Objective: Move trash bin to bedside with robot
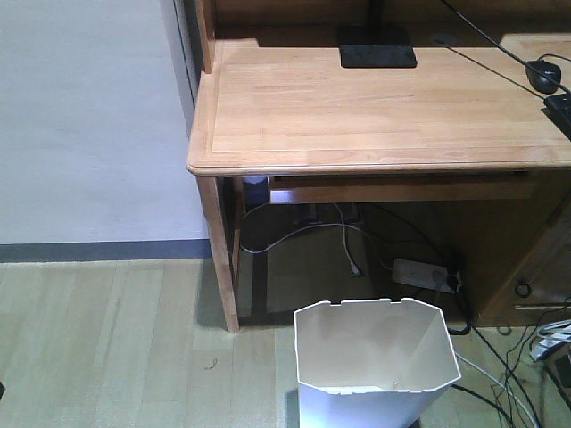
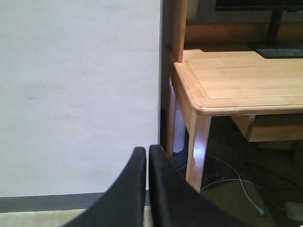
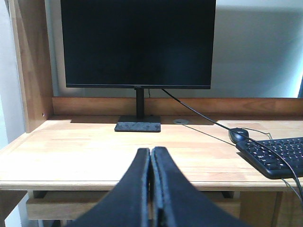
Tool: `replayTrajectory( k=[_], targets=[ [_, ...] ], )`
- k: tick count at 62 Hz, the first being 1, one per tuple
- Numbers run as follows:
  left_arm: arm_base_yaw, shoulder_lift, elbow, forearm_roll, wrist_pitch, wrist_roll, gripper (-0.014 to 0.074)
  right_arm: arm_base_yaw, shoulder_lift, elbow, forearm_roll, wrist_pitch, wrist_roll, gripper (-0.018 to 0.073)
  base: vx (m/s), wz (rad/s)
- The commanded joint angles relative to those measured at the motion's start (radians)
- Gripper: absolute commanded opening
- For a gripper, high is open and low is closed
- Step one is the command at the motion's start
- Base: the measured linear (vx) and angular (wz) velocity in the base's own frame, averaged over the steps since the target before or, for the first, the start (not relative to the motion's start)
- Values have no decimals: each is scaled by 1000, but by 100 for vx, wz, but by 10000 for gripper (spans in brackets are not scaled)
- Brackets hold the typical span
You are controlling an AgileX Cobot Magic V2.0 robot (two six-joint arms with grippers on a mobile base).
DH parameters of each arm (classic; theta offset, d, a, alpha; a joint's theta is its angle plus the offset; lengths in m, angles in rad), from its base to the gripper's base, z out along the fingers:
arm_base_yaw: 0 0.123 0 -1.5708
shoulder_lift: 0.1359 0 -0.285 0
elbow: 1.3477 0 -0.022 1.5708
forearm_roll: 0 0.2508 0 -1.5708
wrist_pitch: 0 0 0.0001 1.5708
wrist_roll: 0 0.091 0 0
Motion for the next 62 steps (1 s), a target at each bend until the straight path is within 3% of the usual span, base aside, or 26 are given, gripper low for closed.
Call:
replayTrajectory(
  k=[1, 62],
  targets=[
    [-6, -15, 19, -2, -69, -4, -6, 1, -11, 6, -16, -74, -3, -9, 0, 0],
    [-6, -14, 19, -2, -69, -4, -6, 1, -11, 6, -16, -75, -3, -9, 0, 0]
  ],
)
